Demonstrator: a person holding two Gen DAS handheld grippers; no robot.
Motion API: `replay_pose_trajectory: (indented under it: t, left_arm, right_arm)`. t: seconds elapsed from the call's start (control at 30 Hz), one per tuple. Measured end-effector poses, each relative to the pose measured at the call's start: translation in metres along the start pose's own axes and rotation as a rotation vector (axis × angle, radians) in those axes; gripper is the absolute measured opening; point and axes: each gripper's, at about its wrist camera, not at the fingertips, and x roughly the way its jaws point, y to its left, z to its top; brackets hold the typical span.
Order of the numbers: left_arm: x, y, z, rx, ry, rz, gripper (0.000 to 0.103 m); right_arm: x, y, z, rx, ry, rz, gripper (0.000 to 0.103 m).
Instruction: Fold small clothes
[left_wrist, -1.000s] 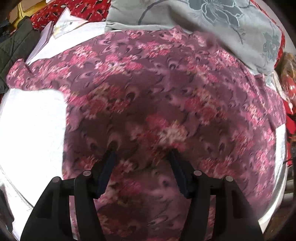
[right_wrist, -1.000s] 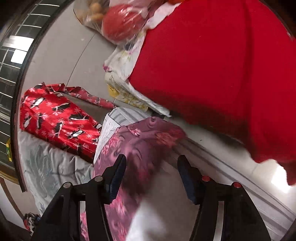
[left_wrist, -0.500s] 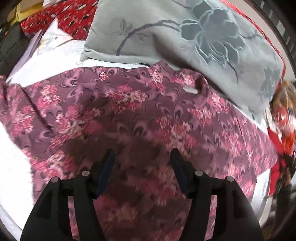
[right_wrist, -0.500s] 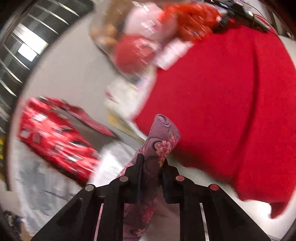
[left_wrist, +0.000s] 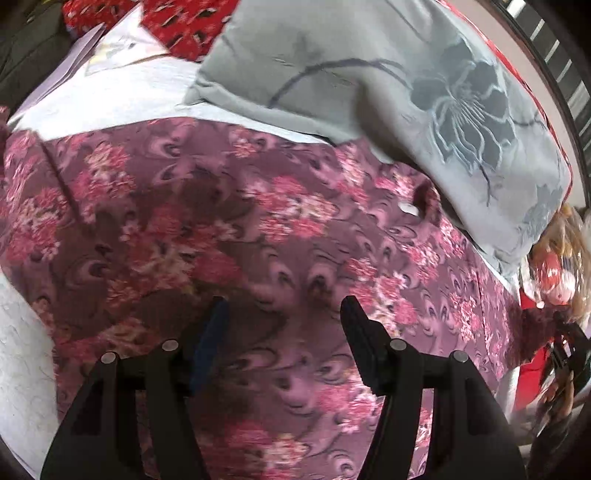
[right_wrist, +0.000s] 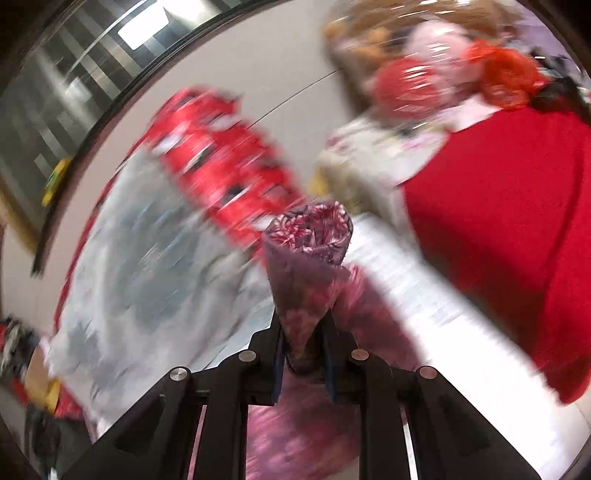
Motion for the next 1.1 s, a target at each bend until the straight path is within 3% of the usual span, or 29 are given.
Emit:
replay_pose_trajectory:
  t: [0.4, 0.67, 0.7, 0.9, 1.0, 1.1]
  left_arm:
    - [-0.013, 0.046, 0.003, -0.075, 0.039, -0.098, 0.062]
    - [-0.024, 0.063, 0.010, -0.093, 0.029, -0.150, 0.062]
    - [-0.025, 0.064, 0.011, -0.095, 0.027, -0.158, 0.062]
    - [-0.026, 0.067, 0.012, -0.103, 0.050, -0.274, 0.062]
    - [-0.022, 0.058, 0.010, -0.079, 0.088, -0.344, 0.062]
    - [-0.017, 0.041, 0.005, -0.040, 0.121, -0.380, 0.067]
  right_arm:
    - [0.043, 0.183, -0.140, -0.285, 0.260, 0.206, 0.017]
    - [0.050, 0.278, -0.231, -0.468, 0.371, 0.317, 0.017]
    - [0.050, 0.289, -0.246, -0.489, 0.390, 0.334, 0.021]
    - [0.060, 0.301, -0.316, -0.597, 0.563, 0.323, 0.039]
    - [0.032, 0.296, -0.318, -0.660, 0.529, 0.357, 0.054]
    - [0.009, 0.283, -0.302, -0.668, 0.495, 0.355, 0.060]
